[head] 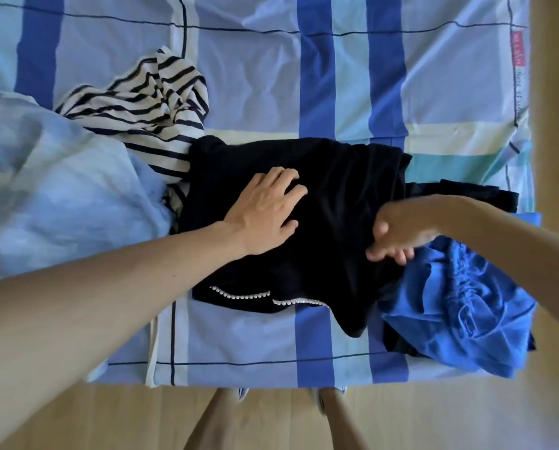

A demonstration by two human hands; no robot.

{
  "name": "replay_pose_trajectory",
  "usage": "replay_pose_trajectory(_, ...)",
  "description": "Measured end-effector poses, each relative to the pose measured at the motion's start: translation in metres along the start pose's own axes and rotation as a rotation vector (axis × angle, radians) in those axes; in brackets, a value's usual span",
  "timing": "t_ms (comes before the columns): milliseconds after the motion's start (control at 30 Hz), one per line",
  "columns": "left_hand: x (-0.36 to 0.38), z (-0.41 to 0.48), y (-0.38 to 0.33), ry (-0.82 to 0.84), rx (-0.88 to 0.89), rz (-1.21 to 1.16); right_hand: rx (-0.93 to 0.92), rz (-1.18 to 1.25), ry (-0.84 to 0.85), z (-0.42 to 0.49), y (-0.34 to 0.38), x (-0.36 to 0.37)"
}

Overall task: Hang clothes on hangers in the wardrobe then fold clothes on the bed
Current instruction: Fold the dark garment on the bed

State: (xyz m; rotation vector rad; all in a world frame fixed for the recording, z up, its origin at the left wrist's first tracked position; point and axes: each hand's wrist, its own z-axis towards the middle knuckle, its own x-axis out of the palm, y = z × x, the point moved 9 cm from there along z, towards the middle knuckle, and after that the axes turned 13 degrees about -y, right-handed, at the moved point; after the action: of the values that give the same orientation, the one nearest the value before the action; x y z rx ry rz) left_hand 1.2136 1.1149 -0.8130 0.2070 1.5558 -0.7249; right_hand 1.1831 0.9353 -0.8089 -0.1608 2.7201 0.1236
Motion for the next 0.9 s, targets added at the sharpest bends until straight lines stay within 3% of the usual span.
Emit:
replay_pose_trajectory(67,0.011,-0.006,0.008,0.092,-0.056,0.050,0.099,0.142,-0.647,0.004,-0.021,-0.059)
replay_pose_trajectory(100,0.017,-0.010,0.011,0.147,-0.095,0.057,0.148,0.172,-0.813,0.001,-0.029,-0.072)
replay_pose_trajectory(133,0.023,-0.015,0.013,0.193,-0.133,0.067,0.190,0.212,-0.832,0.007,-0.036,-0.071)
replay_pose_trajectory(200,0.030,-0.024,0.007,0.240,-0.191,0.095,0.235,0.327,-0.719,0.024,-0.040,-0.054)
replay_pose_trajectory(367,0.042,-0.044,-0.049,0.176,-0.153,0.102,0.254,0.646,-0.707,0.043,-0.040,-0.043)
replay_pose_trajectory(433,0.062,-0.063,-0.083,0.305,-0.097,-0.035,0.230,0.625,-0.670,0.046,-0.034,-0.039)
replay_pose_trajectory(533,0.067,-0.070,-0.119,0.460,-0.171,-0.480,0.179,0.621,-0.645,0.050,-0.025,-0.037)
replay_pose_trajectory(600,0.038,-0.051,-0.103,0.225,-0.294,-0.666,0.167,0.633,-0.642,0.050,-0.023,-0.040)
replay_pose_trajectory(667,0.008,-0.044,-0.060,-0.094,-0.373,-0.507,0.181,0.674,-0.639,0.047,-0.025,-0.045)
replay_pose_trajectory(700,0.007,-0.048,-0.038,-0.114,-0.393,-0.377,0.191,0.693,-0.633,0.045,-0.024,-0.047)
replay_pose_trajectory(800,0.044,-0.081,-0.002,0.355,-0.247,-0.113,0.204,0.776,-0.636,0.035,-0.016,-0.057)
replay_pose_trajectory(867,0.046,-0.091,0.008,0.547,-0.194,-0.218,0.194,0.841,-0.640,0.024,0.002,-0.067)
replay_pose_trajectory(900,0.035,-0.086,0.014,0.554,-0.294,-0.393,0.192,0.859,-0.632,0.019,0.014,-0.073)
